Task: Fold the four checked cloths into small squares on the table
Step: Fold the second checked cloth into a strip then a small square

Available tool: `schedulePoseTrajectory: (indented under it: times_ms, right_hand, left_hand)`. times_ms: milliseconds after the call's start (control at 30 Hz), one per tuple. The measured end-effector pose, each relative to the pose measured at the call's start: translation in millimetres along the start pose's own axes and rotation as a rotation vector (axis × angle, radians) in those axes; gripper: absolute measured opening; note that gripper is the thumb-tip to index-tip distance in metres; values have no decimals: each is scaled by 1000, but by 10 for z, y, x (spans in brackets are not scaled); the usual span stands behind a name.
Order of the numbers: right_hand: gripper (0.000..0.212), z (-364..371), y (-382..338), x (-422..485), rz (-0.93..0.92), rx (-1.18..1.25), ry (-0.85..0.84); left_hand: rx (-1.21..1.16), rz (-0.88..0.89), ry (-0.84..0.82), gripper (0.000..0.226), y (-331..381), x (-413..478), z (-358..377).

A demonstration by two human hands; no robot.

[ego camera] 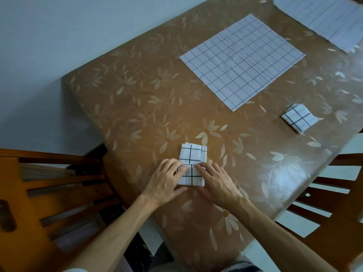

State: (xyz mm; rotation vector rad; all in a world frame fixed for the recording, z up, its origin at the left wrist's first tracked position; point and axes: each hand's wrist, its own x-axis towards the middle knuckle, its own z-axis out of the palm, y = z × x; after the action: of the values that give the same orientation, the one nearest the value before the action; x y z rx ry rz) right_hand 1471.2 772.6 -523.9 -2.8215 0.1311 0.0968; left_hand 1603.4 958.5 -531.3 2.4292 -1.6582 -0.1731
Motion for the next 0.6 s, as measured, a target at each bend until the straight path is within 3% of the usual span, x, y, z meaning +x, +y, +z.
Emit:
schedulePoseTrajectory:
  times_ms: [233, 467, 600]
  right_hand:
    - [54, -25, -32, 46, 52, 132, -25]
    - [60, -58, -53, 12, 14, 95, 24]
    - [55, -104, -52, -12, 82, 232, 42]
  left_hand:
    - [-68, 19, -40, 65, 20, 68, -31]
    - [60, 70, -58, 54, 70, 38, -24]
    - [-132, -33, -25, 41, 98, 135, -219]
